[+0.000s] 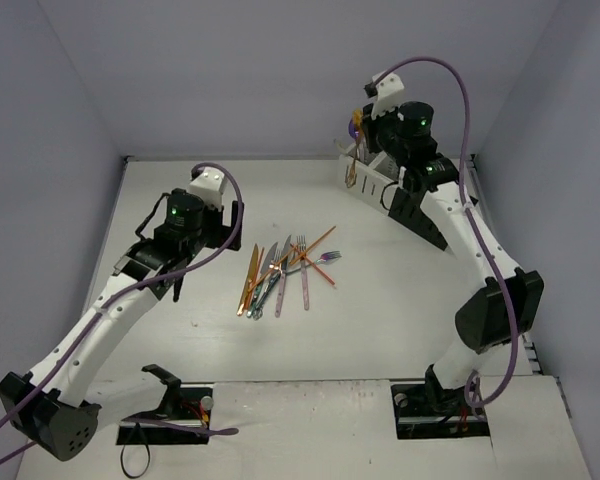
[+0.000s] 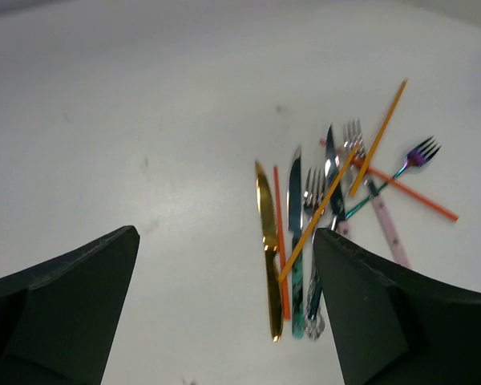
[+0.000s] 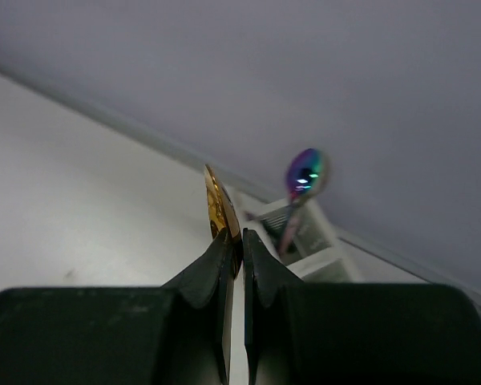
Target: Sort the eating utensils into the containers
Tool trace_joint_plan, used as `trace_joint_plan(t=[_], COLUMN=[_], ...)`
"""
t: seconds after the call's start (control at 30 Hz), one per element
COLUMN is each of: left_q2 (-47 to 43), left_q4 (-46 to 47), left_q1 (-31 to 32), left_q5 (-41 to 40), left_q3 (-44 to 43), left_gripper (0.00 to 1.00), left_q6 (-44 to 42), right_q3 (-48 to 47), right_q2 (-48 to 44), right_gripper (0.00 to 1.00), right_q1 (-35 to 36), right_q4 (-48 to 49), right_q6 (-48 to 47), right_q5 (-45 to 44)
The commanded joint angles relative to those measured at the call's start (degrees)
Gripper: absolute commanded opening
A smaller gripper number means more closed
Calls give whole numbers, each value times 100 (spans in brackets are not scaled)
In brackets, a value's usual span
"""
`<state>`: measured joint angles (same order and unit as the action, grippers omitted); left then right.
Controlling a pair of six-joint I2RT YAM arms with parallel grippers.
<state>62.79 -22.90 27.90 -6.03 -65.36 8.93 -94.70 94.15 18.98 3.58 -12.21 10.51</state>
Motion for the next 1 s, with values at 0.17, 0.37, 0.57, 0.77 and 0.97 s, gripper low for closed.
trace_joint_plan(t=[0.17, 0.37, 0.57, 0.77, 0.97], left_q2=[-535, -697, -622, -390, -267], left_q4=[-462, -503, -492, -402, -357], left_q1=[-30, -39, -39, -39, -39], left_q5=[-259, -274, -285, -208, -135], left_q3=[856, 1054, 1157, 1160, 1168], left_gripper=[88, 88, 88, 88, 88], left_q6=[1029, 1152, 1159, 1069, 949], right_q3=[-523, -795, -1004, -1070, -641], right_q2=[1123, 1750, 2135, 2427, 2440], right_gripper=[0, 0, 0, 0, 0], right_q1=[-172, -200, -250, -263, -246], right_q4=[2920, 3734, 4155, 4159, 4158], right_q6=[-660, -1133, -1252, -1037, -906], right_q5=[-2130, -2621, -2570, -2331, -2134])
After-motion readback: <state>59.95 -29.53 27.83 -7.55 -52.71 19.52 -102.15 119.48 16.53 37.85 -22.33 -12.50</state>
